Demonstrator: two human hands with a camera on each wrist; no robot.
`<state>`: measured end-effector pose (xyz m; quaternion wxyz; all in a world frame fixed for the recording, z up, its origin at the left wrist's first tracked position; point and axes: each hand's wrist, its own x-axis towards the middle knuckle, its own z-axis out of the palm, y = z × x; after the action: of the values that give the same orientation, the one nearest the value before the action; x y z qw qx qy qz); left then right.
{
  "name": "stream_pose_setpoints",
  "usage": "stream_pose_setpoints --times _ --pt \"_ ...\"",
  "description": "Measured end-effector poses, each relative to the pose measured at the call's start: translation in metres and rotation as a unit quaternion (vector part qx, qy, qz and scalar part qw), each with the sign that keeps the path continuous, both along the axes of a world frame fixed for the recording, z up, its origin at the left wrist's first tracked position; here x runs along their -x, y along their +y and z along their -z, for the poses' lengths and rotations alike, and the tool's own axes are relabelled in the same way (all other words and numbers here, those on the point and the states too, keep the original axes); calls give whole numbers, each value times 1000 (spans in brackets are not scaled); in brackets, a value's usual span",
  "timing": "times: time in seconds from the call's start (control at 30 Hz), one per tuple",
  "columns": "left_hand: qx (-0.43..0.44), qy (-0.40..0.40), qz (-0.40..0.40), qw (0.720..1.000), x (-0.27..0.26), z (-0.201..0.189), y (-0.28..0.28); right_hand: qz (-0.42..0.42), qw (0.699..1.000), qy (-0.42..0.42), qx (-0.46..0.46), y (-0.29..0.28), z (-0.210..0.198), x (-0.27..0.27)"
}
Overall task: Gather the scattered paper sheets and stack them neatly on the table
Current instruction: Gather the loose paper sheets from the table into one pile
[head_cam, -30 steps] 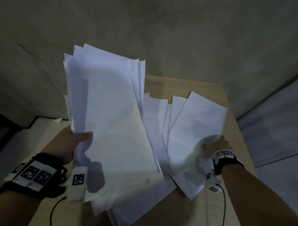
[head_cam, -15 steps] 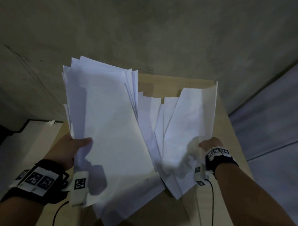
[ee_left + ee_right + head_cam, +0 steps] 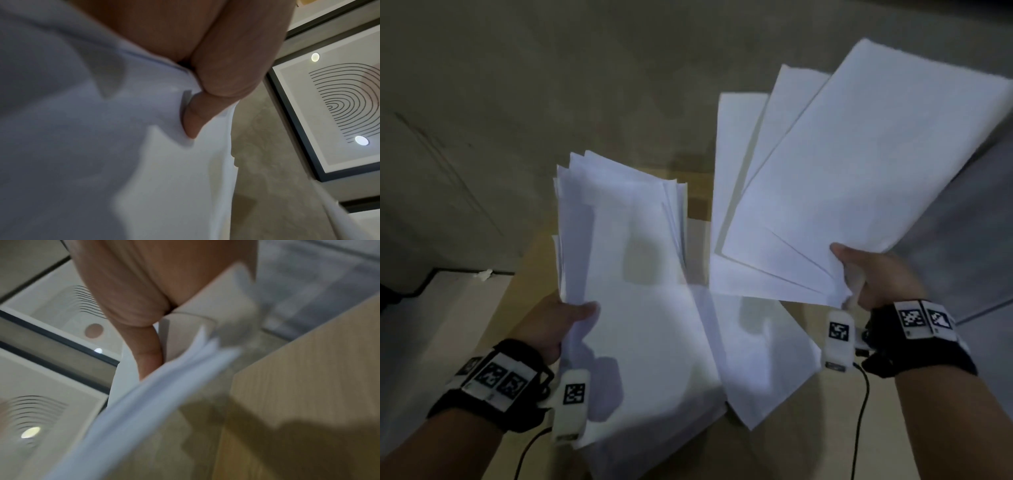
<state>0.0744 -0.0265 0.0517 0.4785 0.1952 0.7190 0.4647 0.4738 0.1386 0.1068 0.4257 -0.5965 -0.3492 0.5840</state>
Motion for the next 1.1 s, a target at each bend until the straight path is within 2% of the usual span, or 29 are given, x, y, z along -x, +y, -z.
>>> stream_pose_setpoints --times 0.07,0.13,0.3,0.43,0.5,0.6,0.67,0.73,0.8,0.87,1.03,1.1 --pt "-4 -5 6 1000 -8 -6 7 -27 997 69 -6 -12 -9 27" --pt "-15 -17 13 1000 -16 -15 12 -78 993 88 -3 -23 -10 55" --pt "-43 -35 66 996 -26 -35 21 -175 982 -56 39 -49 12 108" --pt "-94 -95 52 990 -29 -43 19 -230 966 -35 111 -54 38 125" --pt "-106 -128 35 985 -29 -47 16 -244 963 -48 104 -52 44 126" --pt "-152 -203 47 966 -25 -50 18 -208 975 -36 68 -51 46 123" --pt "-170 -211 40 962 -21 -46 17 -191 980 -37 32 -52 40 125" --pt "-152 -203 88 963 -23 -44 12 -189 982 -15 7 -53 33 127" --pt "-144 -135 116 973 -24 -41 7 -212 977 13 -8 -55 26 132" --pt "-131 -56 69 987 -21 -37 9 -251 967 40 -18 -54 22 139" --pt "-135 -5 -17 991 5 -40 16 -251 963 94 5 -48 20 158" --pt "-125 0 -48 991 27 -46 12 -220 973 61 37 -47 30 161"
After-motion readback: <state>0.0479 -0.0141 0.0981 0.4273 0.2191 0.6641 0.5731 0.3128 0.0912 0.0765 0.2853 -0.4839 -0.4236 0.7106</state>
